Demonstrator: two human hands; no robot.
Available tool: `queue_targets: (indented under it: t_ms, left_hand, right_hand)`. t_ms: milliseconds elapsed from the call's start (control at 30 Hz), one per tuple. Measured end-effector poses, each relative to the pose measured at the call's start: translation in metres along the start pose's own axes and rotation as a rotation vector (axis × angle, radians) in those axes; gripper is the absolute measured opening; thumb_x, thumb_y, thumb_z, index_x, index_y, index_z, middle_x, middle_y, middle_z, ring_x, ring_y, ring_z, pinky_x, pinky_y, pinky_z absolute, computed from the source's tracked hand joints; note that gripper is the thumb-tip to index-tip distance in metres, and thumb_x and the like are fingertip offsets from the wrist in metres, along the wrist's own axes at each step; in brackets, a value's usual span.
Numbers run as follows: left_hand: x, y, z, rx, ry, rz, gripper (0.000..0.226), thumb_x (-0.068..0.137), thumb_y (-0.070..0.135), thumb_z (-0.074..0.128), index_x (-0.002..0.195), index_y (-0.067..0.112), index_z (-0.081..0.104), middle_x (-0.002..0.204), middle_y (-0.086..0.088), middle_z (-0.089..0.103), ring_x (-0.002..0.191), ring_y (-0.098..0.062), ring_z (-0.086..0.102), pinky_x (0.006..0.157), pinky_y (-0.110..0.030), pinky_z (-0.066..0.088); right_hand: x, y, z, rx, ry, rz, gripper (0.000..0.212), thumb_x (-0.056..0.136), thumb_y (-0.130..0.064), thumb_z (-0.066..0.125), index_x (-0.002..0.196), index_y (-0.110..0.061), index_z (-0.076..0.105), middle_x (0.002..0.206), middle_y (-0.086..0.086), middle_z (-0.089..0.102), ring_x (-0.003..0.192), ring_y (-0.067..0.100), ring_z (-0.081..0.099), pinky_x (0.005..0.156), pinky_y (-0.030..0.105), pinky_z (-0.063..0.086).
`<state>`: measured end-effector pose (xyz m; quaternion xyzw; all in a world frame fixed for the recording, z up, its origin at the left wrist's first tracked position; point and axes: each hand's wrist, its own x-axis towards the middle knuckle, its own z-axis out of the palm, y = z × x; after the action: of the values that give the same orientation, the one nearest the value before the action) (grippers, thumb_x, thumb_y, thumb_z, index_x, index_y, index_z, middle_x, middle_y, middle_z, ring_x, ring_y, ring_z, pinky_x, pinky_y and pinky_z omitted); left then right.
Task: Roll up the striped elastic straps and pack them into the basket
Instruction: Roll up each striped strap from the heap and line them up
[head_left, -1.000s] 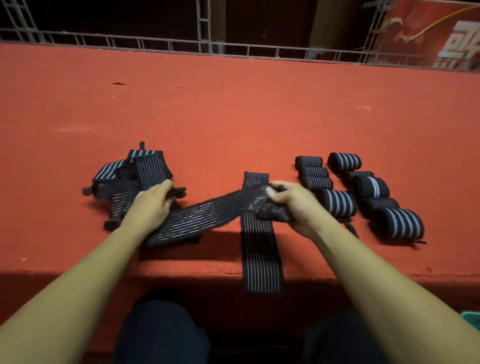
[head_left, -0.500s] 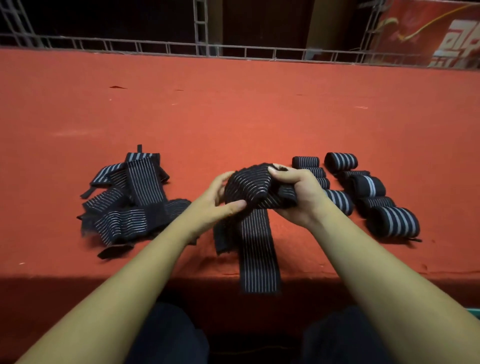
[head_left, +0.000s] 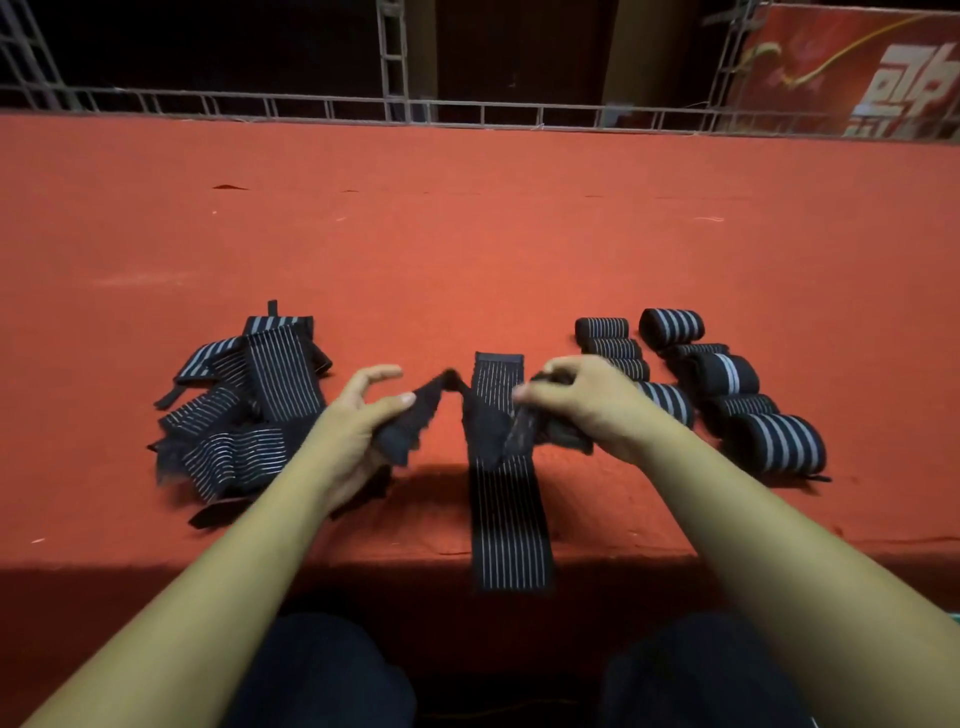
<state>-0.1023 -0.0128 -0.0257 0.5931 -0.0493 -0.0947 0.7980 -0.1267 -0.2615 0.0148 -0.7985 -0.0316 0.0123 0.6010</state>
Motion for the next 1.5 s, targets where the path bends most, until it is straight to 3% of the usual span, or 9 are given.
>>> queue_targets:
  t_ms: [167, 267, 433, 600, 733, 867, 1067, 1233, 1500]
  left_hand:
    - [-0.001, 0.015, 0.016, -0.076, 0.003, -0.029, 0.022, 0.095, -0.006, 0.047, 0.094, 0.012, 0.059, 0.075, -0.014, 0.065, 0.053, -0.017, 0.063, 0.042, -0.021, 0.048]
    - [0.001, 0.013, 0.027, -0.040, 0.029, -0.075, 0.020, 0.093, -0.009, 0.049, 0.086, 0.003, 0.064, 0.075, -0.013, 0.068, 0.059, -0.015, 0.066, 0.051, -0.022, 0.055]
    - [-0.005, 0.012, 0.034, -0.048, -0.088, -0.186, 0.034, 0.101, 0.019, 0.049, 0.082, 0.003, 0.074, 0.090, -0.019, 0.073, 0.079, -0.026, 0.074, 0.075, -0.035, 0.060]
    - [-0.009, 0.006, 0.033, 0.029, -0.178, -0.084, 0.071, 0.081, 0.078, 0.044, 0.078, 0.016, 0.078, 0.074, -0.001, 0.069, 0.070, -0.010, 0.062, 0.076, -0.027, 0.041]
    - [-0.013, 0.007, 0.036, 0.190, -0.262, 0.105, 0.014, 0.084, 0.024, 0.075, 0.092, 0.014, 0.080, 0.097, -0.001, 0.077, 0.094, -0.008, 0.069, 0.089, -0.024, 0.046]
    - [-0.015, 0.013, 0.042, 0.064, -0.310, 0.060, 0.038, 0.084, 0.016, 0.063, 0.117, -0.004, 0.065, 0.119, -0.023, 0.067, 0.108, -0.032, 0.063, 0.102, -0.048, 0.046]
    - [-0.025, 0.005, 0.050, 0.222, -0.501, -0.101, 0.047, 0.080, 0.014, 0.071, 0.125, 0.015, 0.057, 0.099, -0.008, 0.074, 0.085, -0.018, 0.070, 0.070, -0.029, 0.054]
    - [-0.028, -0.017, 0.053, 0.238, -0.564, -0.229, 0.034, 0.081, 0.018, 0.078, 0.114, 0.015, 0.071, 0.103, -0.018, 0.060, 0.088, -0.029, 0.053, 0.072, -0.033, 0.045]
    - [-0.026, -0.050, 0.049, 0.467, -0.384, -0.259, 0.024, 0.100, 0.006, 0.050, 0.117, 0.019, 0.061, 0.102, -0.007, 0.071, 0.083, -0.025, 0.062, 0.064, -0.028, 0.057]
  right_hand:
    - [-0.001, 0.003, 0.015, -0.394, -0.065, -0.044, 0.039, 0.075, -0.023, 0.087, 0.102, -0.016, 0.060, 0.099, 0.006, 0.070, 0.080, 0.014, 0.063, 0.076, 0.034, 0.052]
    - [-0.004, -0.006, 0.026, -0.464, -0.068, -0.286, 0.053, 0.077, -0.019, 0.084, 0.123, -0.029, 0.059, 0.115, -0.001, 0.057, 0.102, 0.010, 0.056, 0.088, 0.011, 0.041]
    - [-0.008, -0.012, 0.035, -0.596, -0.019, -0.583, 0.020, 0.083, -0.004, 0.067, 0.098, -0.014, 0.076, 0.096, 0.001, 0.061, 0.087, 0.005, 0.054, 0.081, 0.015, 0.042]
    - [-0.006, -0.026, 0.028, -0.204, 0.089, -0.365, 0.003, 0.088, -0.007, 0.072, 0.089, -0.005, 0.074, 0.080, 0.010, 0.073, 0.070, 0.006, 0.059, 0.067, 0.031, 0.050]
    - [-0.005, -0.034, 0.023, -0.066, 0.055, -0.237, 0.013, 0.091, -0.016, 0.072, 0.088, -0.003, 0.070, 0.071, 0.017, 0.069, 0.058, 0.013, 0.058, 0.051, 0.031, 0.046]
    - [0.001, -0.038, 0.016, 0.117, -0.004, -0.037, 0.023, 0.094, -0.019, 0.068, 0.098, 0.003, 0.068, 0.066, 0.010, 0.046, 0.039, 0.008, 0.031, 0.035, 0.019, 0.022]
    - [0.020, -0.037, -0.011, 0.218, 0.210, 0.160, 0.024, 0.094, -0.021, 0.069, 0.109, -0.004, 0.060, 0.080, 0.013, 0.058, 0.035, 0.008, 0.044, 0.032, 0.018, 0.031]
    - [0.028, -0.035, -0.022, 0.329, 0.364, 0.055, 0.024, 0.096, -0.020, 0.066, 0.114, -0.005, 0.060, 0.119, 0.019, 0.064, 0.071, 0.023, 0.075, 0.060, 0.027, 0.060]
    - [0.023, -0.038, -0.013, 0.215, 0.360, -0.219, 0.009, 0.098, -0.019, 0.062, 0.089, -0.016, 0.065, 0.095, 0.011, 0.071, 0.089, 0.021, 0.072, 0.092, 0.045, 0.056]
